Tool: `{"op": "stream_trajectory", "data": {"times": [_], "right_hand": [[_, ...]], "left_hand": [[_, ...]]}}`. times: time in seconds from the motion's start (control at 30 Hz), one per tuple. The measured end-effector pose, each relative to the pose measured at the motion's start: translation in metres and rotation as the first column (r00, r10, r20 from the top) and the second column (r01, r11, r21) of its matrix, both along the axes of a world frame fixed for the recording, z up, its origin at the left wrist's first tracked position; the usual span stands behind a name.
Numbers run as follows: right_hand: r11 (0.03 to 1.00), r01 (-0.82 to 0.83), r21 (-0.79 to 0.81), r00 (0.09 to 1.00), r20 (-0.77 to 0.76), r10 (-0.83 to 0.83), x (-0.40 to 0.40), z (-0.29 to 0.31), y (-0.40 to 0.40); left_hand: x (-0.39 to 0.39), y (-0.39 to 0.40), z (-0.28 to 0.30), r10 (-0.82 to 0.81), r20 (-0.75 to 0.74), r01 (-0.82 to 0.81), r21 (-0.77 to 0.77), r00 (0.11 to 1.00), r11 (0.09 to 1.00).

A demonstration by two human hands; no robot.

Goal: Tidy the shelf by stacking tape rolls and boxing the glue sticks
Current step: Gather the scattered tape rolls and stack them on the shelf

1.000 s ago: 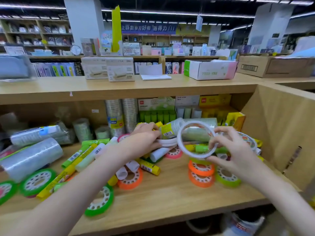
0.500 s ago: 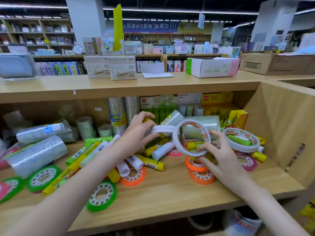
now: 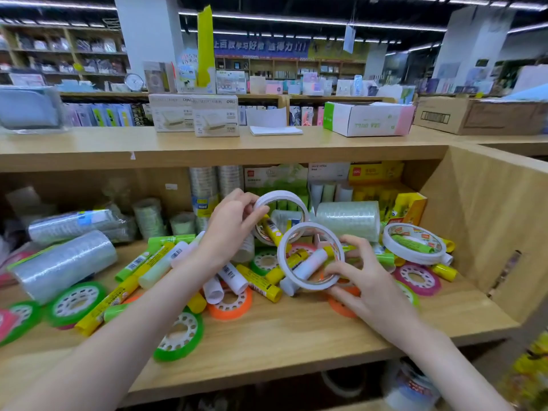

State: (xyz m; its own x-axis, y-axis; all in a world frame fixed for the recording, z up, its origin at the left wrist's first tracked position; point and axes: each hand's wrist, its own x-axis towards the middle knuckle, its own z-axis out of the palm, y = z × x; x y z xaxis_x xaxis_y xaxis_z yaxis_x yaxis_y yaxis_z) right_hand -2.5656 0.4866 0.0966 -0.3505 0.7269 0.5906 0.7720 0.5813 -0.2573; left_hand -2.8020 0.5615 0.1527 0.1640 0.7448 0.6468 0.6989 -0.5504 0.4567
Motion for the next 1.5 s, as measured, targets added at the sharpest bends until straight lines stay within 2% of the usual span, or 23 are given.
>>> {"op": "stream_trajectory", "data": {"times": [0.17, 0.33, 0.4, 0.5, 0.8, 1.2, 1.37, 1.5], "right_hand": [[0.998, 0.006, 0.06, 0.999, 0.045, -0.008, -0.022, -0.003, -0.002], [0.977, 0.192, 0.089, 0.955, 0.21, -0.207, -0.048, -0.006, 0.002], [0.97, 0.228, 0.082, 0.944, 0.223, -0.241, -0.05, -0.005, 0.002], [0.974, 0.216, 0.072, 0.953, 0.199, -0.227, -0.047, -0.004, 0.004], [0.981, 0.162, 0.109, 0.98, 0.096, -0.173, -0.041, 0.003, 0.013], [0.995, 0.06, 0.083, 0.998, -0.03, -0.058, -0.022, 0.005, -0.002], [0.992, 0.106, 0.062, 0.987, -0.125, -0.098, -0.013, 0.001, -0.009], [0.989, 0.134, 0.061, 0.987, -0.099, -0.128, -0.012, 0.005, -0.01]], "left_hand": [[-0.002, -0.006, 0.006, -0.03, 0.057, 0.029, 0.023, 0.998, 0.999], [-0.003, -0.012, 0.009, -0.044, 0.105, 0.04, 0.041, 0.994, 0.998], [-0.006, -0.016, 0.008, -0.033, 0.142, 0.023, 0.075, 0.989, 0.997], [-0.009, -0.022, 0.007, -0.048, 0.169, 0.025, 0.135, 0.984, 0.99], [-0.03, -0.039, 0.004, -0.014, 0.165, -0.016, 0.181, 0.986, 0.983], [-0.045, -0.056, -0.019, 0.064, 0.007, -0.063, 0.27, 0.998, 0.961], [-0.047, -0.058, -0.022, 0.056, -0.034, -0.046, 0.256, 0.998, 0.966], [-0.055, -0.063, -0.025, 0.067, -0.107, -0.035, 0.276, 0.992, 0.96]]}}
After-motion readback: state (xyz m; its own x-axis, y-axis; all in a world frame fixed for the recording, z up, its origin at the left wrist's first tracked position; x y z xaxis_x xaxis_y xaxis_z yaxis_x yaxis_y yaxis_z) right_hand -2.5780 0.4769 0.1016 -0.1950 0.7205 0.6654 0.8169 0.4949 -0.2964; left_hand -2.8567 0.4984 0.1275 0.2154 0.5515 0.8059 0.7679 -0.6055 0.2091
